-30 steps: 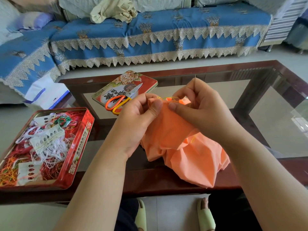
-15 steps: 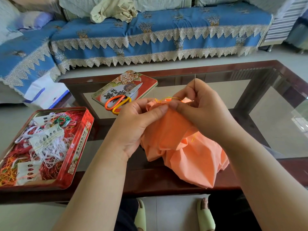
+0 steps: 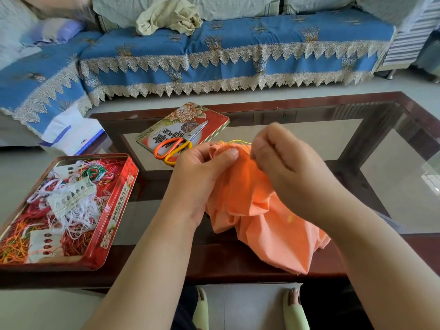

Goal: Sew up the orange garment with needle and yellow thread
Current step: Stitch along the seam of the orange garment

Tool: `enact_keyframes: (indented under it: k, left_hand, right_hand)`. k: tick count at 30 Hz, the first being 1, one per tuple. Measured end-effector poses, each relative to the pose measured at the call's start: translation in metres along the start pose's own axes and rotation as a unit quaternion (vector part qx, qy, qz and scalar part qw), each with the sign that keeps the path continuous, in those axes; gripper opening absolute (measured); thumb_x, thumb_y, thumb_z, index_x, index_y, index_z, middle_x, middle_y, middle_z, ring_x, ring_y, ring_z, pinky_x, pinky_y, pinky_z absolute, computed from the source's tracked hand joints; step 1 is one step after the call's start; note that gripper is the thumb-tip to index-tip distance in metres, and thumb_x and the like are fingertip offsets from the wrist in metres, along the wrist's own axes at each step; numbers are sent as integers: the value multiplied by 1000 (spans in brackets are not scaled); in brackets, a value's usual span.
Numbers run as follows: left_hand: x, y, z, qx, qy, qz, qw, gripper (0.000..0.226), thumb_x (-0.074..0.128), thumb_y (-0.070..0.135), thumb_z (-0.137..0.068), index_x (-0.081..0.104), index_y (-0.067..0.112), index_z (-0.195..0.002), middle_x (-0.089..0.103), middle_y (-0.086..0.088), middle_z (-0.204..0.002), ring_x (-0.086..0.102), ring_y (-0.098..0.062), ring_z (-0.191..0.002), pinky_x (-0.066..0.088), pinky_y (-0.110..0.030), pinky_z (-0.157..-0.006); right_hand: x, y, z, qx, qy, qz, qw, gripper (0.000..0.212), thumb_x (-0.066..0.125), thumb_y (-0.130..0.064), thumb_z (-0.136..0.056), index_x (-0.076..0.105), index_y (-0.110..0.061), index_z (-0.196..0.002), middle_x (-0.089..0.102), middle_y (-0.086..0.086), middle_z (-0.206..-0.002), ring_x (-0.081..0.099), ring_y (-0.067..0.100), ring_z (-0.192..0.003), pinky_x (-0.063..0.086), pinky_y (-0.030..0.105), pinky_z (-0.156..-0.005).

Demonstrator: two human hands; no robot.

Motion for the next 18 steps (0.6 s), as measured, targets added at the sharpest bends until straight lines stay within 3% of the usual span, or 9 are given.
enact_keyframes:
  k: [5,12,18]
  left_hand:
    - [0,2,-1,25,20,-15,999,7,74,30,-82,75,23,-83,74,-4,-85,69,-22,-89,50,-34,-73]
    - [0,4,-1,61,27,-16,998,7,74,22,-83,74,24,-76,73,-1,-78,68,-15,-80,50,-31,-71]
    - [0,5,-1,79,29,-30,996,3,77,28,-77,74,29,-76,73,3,-78,67,-13,-80,51,-31,-72]
  right_hand:
    - [8,8,-3,-24,3,68,997,14,54,-35,-95,56,-28,-83,45,-7,-51,45,7,-54,31,22,-50]
    - [9,12,-4,-2,15,95,995,14,51,-35,-97,58,-25,-90,45,-12,-54,42,3,-53,35,29,-54]
    - [8,12,-4,6,12,103,995,16,50,-36,-96,60,-24,-92,51,-10,-59,45,4,-56,36,28,-56]
Point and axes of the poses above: each hand's wrist, its own z-axis away from the middle knuckle, its own x-axis out of the palm, y = z × x, the point moved 4 cm from there along -z, towards the middle knuckle
